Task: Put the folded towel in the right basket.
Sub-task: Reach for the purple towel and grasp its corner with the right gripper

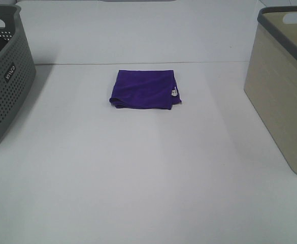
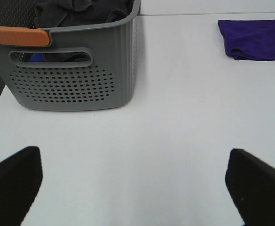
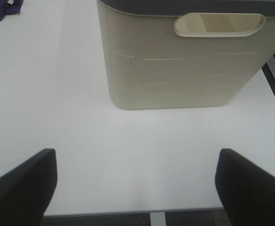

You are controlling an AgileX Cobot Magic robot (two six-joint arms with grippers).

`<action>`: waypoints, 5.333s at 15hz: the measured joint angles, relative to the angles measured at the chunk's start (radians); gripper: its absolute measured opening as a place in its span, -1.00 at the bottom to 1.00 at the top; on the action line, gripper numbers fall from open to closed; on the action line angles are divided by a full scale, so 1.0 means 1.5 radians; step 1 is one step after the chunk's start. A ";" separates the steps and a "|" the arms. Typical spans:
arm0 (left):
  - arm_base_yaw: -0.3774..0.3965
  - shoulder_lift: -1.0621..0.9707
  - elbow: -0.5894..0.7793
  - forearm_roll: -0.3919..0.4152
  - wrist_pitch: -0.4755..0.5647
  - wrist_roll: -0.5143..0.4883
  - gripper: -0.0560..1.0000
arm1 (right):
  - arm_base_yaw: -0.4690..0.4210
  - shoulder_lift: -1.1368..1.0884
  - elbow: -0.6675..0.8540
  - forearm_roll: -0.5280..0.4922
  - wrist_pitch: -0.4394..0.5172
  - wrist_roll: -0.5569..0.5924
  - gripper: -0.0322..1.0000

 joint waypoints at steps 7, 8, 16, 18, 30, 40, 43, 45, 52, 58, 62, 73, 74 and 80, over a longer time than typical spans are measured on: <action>0.000 0.000 0.000 0.000 0.000 0.000 0.98 | 0.000 0.000 0.000 0.000 0.000 0.000 0.77; 0.000 0.000 0.000 0.000 0.000 0.000 0.98 | 0.000 0.000 0.000 0.000 0.000 0.000 0.77; 0.000 0.000 0.000 0.000 0.000 0.000 0.98 | 0.000 0.000 0.000 0.000 0.000 0.000 0.76; 0.000 0.000 0.000 0.000 0.000 0.000 0.98 | 0.000 0.000 0.000 0.000 0.000 0.000 0.76; 0.000 0.000 0.000 0.000 0.000 0.000 0.98 | 0.000 0.000 0.000 0.001 0.000 0.000 0.76; 0.000 0.000 0.000 0.000 0.000 0.000 0.98 | 0.000 0.036 -0.045 0.003 0.007 -0.019 0.76; 0.000 0.000 0.000 0.000 0.000 0.000 0.98 | 0.000 0.252 -0.201 0.027 0.066 -0.010 0.76; 0.000 0.000 0.000 0.000 0.000 0.000 0.98 | 0.000 0.398 -0.302 0.049 0.073 -0.010 0.76; 0.000 0.000 0.000 0.000 0.000 0.000 0.98 | 0.000 0.689 -0.460 0.133 0.077 -0.010 0.76; 0.000 0.000 0.000 0.000 0.000 0.000 0.98 | 0.000 1.001 -0.681 0.282 0.078 -0.034 0.76; 0.000 0.000 0.000 0.000 0.000 0.000 0.98 | 0.011 1.165 -0.845 0.337 0.077 -0.035 0.73; 0.000 0.000 0.000 0.000 0.000 0.000 0.98 | 0.119 1.598 -1.193 0.405 0.059 0.002 0.71; 0.000 0.000 0.000 0.000 0.000 -0.001 0.98 | 0.127 1.617 -1.195 0.405 0.041 0.002 0.71; 0.000 0.000 0.000 0.001 0.000 -0.001 0.98 | 0.136 1.708 -1.199 0.423 -0.092 0.001 0.67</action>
